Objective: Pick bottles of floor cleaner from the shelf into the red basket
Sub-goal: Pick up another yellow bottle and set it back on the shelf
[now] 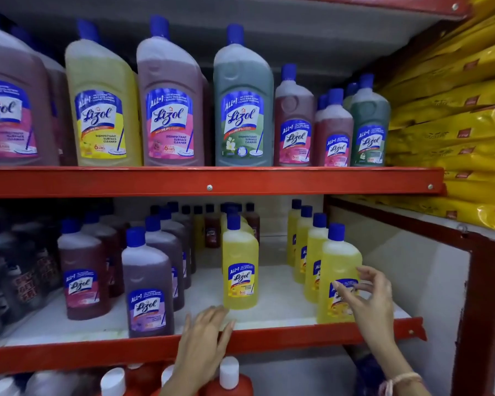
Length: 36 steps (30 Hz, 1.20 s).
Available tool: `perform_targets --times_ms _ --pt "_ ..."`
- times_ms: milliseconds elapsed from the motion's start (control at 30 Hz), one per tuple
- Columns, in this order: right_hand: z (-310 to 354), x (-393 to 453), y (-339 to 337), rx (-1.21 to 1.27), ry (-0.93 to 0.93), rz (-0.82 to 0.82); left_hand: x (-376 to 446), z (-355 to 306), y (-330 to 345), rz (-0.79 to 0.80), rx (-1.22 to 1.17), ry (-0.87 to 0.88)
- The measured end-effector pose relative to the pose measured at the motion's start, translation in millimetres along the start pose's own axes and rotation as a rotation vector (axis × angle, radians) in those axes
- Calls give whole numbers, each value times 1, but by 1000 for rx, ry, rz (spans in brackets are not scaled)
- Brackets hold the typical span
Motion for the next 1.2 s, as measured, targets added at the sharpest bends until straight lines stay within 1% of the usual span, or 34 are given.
perform_targets --times_ms 67,133,267,300,333,433,533,600,667,767,867,933,1067,1200 --pt "-5 9 -1 19 13 52 -1 7 5 -6 14 4" --pt "-10 17 -4 37 44 138 -2 10 9 14 72 17" --pt "-23 27 1 64 144 468 -2 13 16 62 87 14" --pt "-29 29 5 38 159 505 -2 13 17 65 89 15" --pt "-31 29 9 36 173 507 -2 13 17 67 93 19" --pt "-34 25 19 114 189 415 -3 15 17 75 102 18" --pt "-31 19 29 197 165 327 -4 14 17 58 96 14" --pt "-27 16 36 165 118 230 -3 13 17 31 99 12" --pt "-14 11 39 42 3 91 -2 12 17 25 96 15" --pt "12 2 35 -230 -262 -143 -2 14 19 22 96 27" --pt "35 -12 30 -435 -358 -298 -3 14 20 22 91 18" --pt "45 -20 26 -475 -376 -339 -5 14 21 23 81 18" --pt "55 -32 18 -527 -431 -373 -5 13 20 7 42 18" --pt "61 -37 13 -557 -448 -383 -5 12 19 8 32 -4"
Point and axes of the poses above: each hand's wrist, its own x-axis towards the middle knuckle, its own y-axis out of the palm, z = x × y, the point moved 2 cm from there along x, towards the middle knuckle, and after that the axes turned 9 degrees about -x, right-handed, at the moved point
